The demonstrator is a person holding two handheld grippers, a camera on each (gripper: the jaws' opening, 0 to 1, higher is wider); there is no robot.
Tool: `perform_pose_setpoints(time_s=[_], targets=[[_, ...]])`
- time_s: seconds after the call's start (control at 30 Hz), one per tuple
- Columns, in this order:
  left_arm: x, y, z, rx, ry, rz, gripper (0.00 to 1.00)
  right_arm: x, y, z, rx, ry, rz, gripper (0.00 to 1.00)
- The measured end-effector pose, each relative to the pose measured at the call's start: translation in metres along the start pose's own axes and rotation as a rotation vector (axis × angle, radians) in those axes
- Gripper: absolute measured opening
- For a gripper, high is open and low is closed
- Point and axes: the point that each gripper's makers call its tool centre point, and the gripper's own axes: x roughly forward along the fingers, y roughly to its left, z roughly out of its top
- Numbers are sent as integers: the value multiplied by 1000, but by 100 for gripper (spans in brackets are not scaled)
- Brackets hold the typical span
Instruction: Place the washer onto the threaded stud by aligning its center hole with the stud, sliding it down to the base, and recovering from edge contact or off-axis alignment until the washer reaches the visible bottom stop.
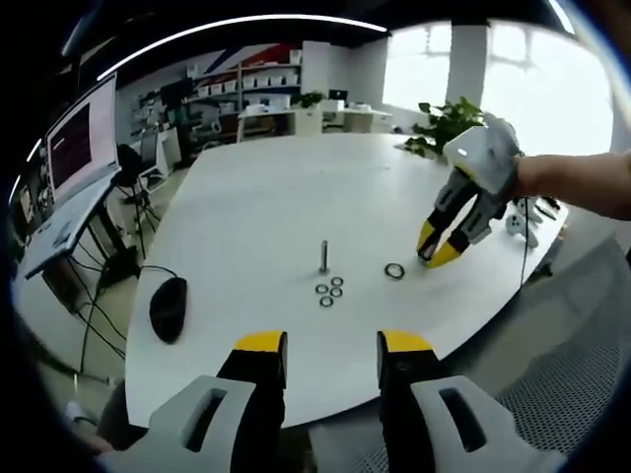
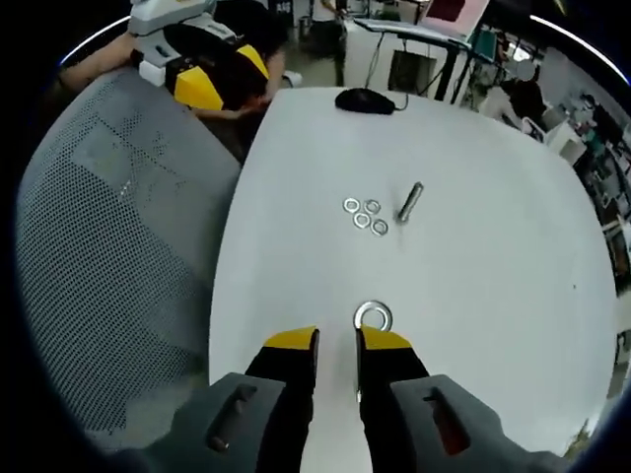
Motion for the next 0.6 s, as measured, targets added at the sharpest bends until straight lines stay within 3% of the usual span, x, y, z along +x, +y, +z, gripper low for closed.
perform_pose_setpoints(time_s=[0.17, 0.3, 0.47, 0.6], targets=[[-1, 5, 0, 1, -12, 11, 42, -15, -10, 26, -43, -19, -5, 18], [-1, 8, 0, -14, -14, 22, 49, -18, -14, 35, -83, -8, -3, 18], [-1, 7, 1, -16, -14, 27, 51, -14, -8, 29, -116, 31, 43, 19], [-1, 7, 0, -23, -10, 33, 51, -3, -9, 11, -114, 70, 63, 19]])
